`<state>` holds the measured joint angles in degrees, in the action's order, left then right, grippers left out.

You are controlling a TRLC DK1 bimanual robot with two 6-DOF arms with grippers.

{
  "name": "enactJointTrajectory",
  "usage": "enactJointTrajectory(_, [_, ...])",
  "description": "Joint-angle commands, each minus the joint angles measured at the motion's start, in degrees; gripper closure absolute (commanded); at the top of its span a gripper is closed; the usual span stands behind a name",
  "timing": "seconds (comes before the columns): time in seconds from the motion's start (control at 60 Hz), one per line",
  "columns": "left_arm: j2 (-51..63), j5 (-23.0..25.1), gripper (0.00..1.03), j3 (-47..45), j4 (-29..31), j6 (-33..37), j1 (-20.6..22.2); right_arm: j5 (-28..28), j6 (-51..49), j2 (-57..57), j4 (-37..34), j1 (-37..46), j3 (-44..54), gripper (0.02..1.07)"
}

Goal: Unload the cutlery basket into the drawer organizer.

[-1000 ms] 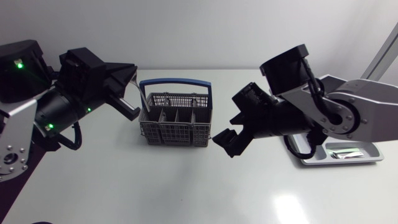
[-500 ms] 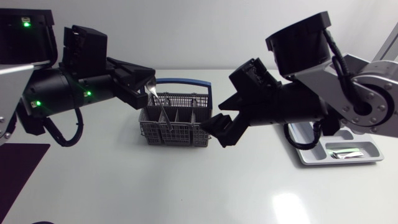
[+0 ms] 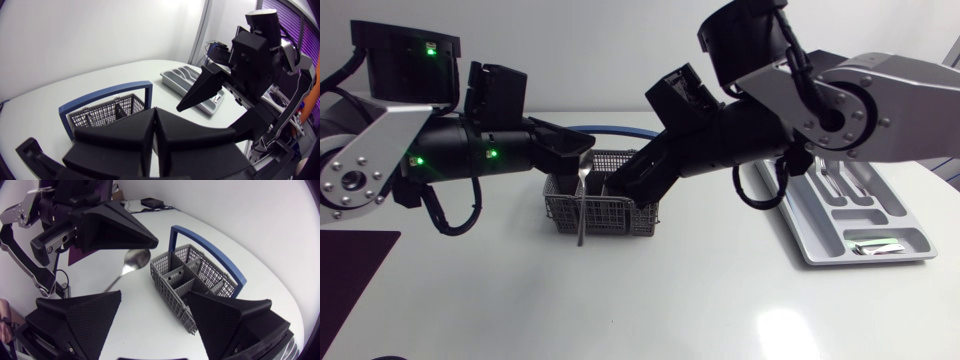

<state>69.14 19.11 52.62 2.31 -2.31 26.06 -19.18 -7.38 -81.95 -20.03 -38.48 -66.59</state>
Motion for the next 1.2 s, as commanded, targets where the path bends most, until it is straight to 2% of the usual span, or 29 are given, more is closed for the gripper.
enactJointTrajectory(0.0, [1.7,0.8,1.00,2.1,-0.6,-2.9,0.6,-0.9,2.2,-2.7,-1.1,0.1,-2.0,0.14])
enactJointTrajectory(0.283, [4.5,1.7,1.00,3.0,-1.4,-3.7,0.5,-3.0,3.1,-4.8,-0.8,1.7,-0.5,0.16])
enactJointTrajectory(0.433, [3.4,-0.4,0.99,2.2,-1.0,2.1,0.0,-4.8,-0.1,-1.5,-0.9,4.8,4.4,0.16])
enactJointTrajectory(0.5, [2.5,-0.4,0.96,2.3,0.1,3.8,-2.0,-5.9,-2.1,-0.8,-1.8,6.2,5.9,0.16])
enactJointTrajectory(0.6, [1.9,-0.4,0.86,1.1,1.7,7.4,-2.4,-6.7,-7.7,-0.9,-4.5,6.2,7.9,0.16])
enactJointTrajectory(0.833, [-1.3,-0.5,0.77,-4.8,1.7,11.1,-2.9,-5.6,-21.3,-5.1,-6.0,0.8,10.1,0.16])
enactJointTrajectory(1.0, [-4.9,-0.5,0.72,-8.6,3.0,15.1,-3.7,-3.2,-31.6,-9.0,-6.7,-2.9,7.8,0.16])
enactJointTrajectory(1.183, [-9.2,-0.5,0.65,-13.4,3.5,20.0,-7.1,0.1,-44.0,-16.7,-9.5,-5.6,2.4,0.16])
